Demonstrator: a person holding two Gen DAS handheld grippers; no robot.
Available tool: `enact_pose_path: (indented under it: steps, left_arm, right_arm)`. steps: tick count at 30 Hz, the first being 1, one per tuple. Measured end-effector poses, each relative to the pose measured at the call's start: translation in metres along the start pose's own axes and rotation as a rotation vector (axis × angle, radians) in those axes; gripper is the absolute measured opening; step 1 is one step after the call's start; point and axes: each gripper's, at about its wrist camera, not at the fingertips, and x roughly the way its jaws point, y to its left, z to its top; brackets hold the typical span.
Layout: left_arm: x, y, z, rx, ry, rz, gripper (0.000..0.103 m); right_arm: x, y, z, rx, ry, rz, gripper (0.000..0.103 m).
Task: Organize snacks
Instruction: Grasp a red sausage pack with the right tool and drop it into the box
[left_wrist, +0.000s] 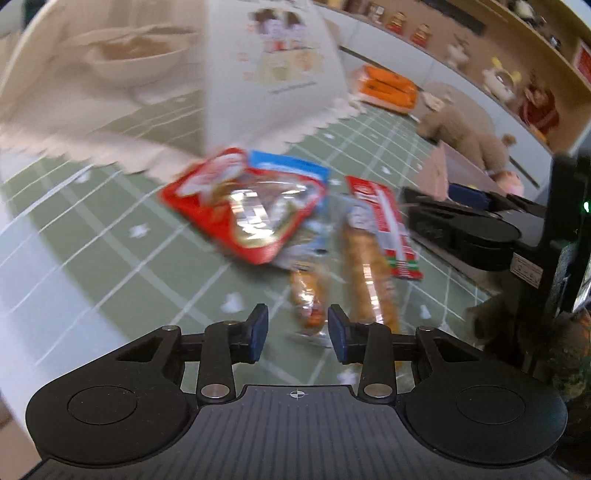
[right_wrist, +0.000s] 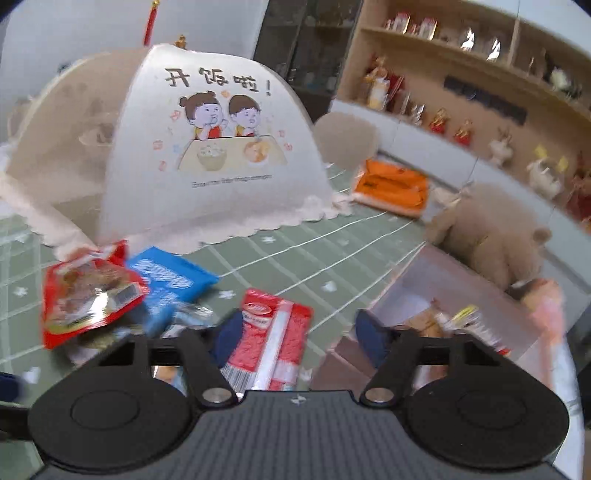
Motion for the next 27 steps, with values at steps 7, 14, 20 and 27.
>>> enact_pose_path:
  steps: [7, 14, 20, 27]
  left_arm:
    - [-0.006, 0.022, -0.008, -0.114, 0.0, -0.034, 0.04]
    - [-0.002, 0.008, -0.006, -0.079, 0.012, -0.075, 0.04]
    - [-0.003, -0.002, -0.001, -0.056, 0.002, -0.089, 0.04]
    - [-0.008, -0.034, 0.001, 0.004, -0.02, -0.131, 0.04]
  right_arm:
    - [-0.015, 0.007, -0.007, -0.027, 0.023, 0.12, 0.046]
    - [0.033, -0.016, -0.02, 0.17, 0.199, 0.216, 0.08]
    - [0.037, -0.014, -0.023, 0.15, 0.219, 0.266, 0.055]
    - [-0.037, -0.034, -0.058, 0.128, 0.3, 0.374, 0.049]
